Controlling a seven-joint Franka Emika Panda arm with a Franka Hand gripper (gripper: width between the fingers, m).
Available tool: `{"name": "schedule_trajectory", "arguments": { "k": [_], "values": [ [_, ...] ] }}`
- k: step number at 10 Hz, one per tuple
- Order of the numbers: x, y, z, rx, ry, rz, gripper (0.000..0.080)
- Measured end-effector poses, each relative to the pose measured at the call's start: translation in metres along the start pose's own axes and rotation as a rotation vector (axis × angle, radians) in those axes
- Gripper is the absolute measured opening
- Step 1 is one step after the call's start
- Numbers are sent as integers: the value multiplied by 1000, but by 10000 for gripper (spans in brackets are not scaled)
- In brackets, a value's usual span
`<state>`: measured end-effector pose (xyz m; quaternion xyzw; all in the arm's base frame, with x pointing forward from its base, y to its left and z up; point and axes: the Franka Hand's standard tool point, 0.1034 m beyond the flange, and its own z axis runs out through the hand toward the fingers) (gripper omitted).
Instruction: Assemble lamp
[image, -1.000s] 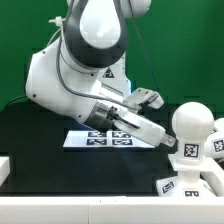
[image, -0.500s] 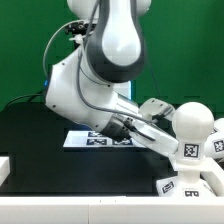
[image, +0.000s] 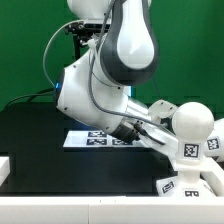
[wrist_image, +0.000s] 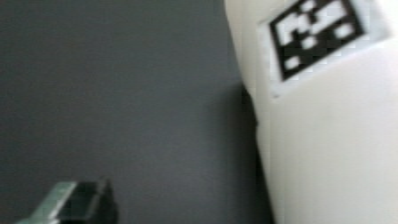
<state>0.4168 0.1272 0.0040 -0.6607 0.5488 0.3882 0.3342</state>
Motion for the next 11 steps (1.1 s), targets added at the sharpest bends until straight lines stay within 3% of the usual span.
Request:
{"name": "schedule_trajectory", "arguments": {
  "k": [1,3,4,5,7,8,9,10,11],
  "values": [
    [0,0,0,1,0,0,476],
    [0,0,-1,2,-1,1,147],
    [-8,-5,-6,6,-21,-14,147],
    [-12,-12,-20,2,21,-45,46],
    [-39,-21,-48,-2,75,-120,46],
    [-54,-30,-69,7,84,-154,46],
    [-67,-39,-88,-5,165,-180,46],
    [-78,-44,-94,-17,228,-216,46],
    [-70,-43,-91,-6,297,-209,47]
  ]
}}
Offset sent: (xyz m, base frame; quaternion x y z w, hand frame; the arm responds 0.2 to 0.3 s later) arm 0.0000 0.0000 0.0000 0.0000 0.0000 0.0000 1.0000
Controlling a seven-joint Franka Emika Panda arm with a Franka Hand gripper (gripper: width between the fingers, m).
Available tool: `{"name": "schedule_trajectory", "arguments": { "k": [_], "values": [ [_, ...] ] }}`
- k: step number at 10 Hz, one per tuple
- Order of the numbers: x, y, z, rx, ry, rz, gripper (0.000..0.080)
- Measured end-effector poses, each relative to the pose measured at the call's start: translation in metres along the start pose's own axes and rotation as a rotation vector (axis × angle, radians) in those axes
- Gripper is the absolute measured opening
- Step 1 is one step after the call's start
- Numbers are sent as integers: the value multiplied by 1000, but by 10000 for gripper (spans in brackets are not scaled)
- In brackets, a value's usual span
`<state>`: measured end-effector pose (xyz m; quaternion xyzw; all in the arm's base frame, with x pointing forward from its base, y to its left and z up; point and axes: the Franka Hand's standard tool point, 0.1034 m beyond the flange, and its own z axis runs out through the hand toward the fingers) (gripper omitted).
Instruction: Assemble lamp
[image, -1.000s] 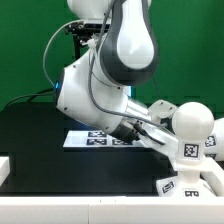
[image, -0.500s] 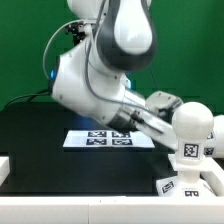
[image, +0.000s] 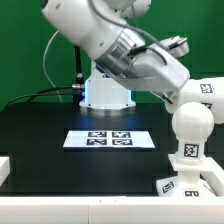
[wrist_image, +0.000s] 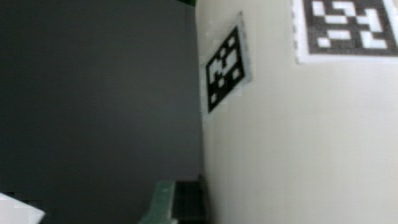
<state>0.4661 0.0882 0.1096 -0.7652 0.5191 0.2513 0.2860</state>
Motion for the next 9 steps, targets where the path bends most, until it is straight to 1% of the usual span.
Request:
{"name": "schedule_trajectory", "arguments": {
  "k": [1,2,3,4,5,6,7,8,9],
  "values": [
    [2,-4,1,10,85,6,47],
    [-1,-7,0,18,150,-10,47],
    [-2,-6,-2,-1,183,-29,47],
    [-9,-8,-25,-55,251,-114,47],
    [-24,-11,-47,-59,303,-129,47],
    [-42,-9,-70,-86,384,-142,47],
    [-54,-3,-91,-146,501,-170,47],
    [-56,-8,-99,-158,600,-214,47],
    [-57,-9,-93,-140,635,-201,47]
  ]
}}
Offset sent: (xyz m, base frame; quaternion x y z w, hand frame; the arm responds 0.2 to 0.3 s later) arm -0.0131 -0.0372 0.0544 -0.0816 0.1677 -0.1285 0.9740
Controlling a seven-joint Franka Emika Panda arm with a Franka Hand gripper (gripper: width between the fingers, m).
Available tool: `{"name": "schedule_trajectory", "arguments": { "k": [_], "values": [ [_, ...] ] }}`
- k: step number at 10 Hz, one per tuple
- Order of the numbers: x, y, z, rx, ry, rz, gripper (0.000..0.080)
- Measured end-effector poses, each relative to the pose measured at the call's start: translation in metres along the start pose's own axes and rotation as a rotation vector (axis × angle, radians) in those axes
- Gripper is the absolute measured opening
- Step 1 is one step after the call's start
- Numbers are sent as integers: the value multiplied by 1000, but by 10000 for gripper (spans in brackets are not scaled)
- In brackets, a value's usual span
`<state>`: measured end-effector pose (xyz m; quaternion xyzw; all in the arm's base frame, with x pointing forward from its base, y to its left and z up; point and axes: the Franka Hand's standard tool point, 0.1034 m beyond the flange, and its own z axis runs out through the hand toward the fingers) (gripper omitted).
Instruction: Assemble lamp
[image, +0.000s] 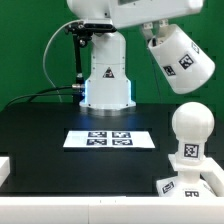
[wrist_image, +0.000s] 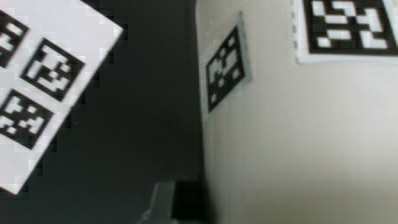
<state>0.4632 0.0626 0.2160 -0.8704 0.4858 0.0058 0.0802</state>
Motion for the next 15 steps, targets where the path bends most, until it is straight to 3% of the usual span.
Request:
{"name": "schedule_trajectory", "arguments": {
  "k": [3,4,6,8,9,10,11,13,14,15],
  "values": [
    [-6,-6,3,1,176,14,47],
    [-6,-6,4,-10,222,-26,47],
    [18,-8,-8,-44,344,-161,47],
    [33,-24,-16,-61,428,-270,47],
    [38,-37,-24,-49,517,-261,47],
    [35,-36,-21,-34,574,-276,47],
    [34,-32,-17,-51,532,-289,47],
    [35,-32,-16,-57,526,-296,47],
    [43,-39,-17,-104,528,-384,47],
    [51,-56,-18,-106,531,-420,47]
  ]
}}
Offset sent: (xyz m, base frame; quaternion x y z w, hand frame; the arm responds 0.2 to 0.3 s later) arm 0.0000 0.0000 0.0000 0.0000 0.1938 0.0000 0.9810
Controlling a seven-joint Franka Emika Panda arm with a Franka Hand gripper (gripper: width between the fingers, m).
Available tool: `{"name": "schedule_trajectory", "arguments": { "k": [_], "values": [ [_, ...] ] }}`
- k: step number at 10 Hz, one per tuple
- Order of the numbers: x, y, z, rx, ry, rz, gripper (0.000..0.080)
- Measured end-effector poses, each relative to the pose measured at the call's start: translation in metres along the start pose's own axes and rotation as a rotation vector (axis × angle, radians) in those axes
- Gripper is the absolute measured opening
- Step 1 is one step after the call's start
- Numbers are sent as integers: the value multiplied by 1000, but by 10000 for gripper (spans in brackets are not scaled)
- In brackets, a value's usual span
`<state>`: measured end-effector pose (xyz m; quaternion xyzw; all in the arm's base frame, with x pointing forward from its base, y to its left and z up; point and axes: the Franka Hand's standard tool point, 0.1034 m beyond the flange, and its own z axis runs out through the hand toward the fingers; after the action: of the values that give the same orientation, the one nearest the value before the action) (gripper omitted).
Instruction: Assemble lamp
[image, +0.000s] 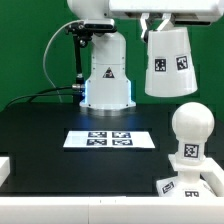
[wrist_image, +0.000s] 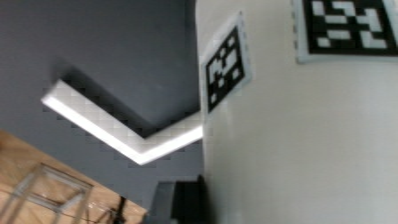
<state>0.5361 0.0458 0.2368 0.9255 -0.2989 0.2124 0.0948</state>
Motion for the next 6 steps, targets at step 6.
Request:
{"name": "schedule_trajectory", "arguments": {
  "k": [6],
  "values": [
    [18,-28,10,42,-4,-63,47]
  ]
}}
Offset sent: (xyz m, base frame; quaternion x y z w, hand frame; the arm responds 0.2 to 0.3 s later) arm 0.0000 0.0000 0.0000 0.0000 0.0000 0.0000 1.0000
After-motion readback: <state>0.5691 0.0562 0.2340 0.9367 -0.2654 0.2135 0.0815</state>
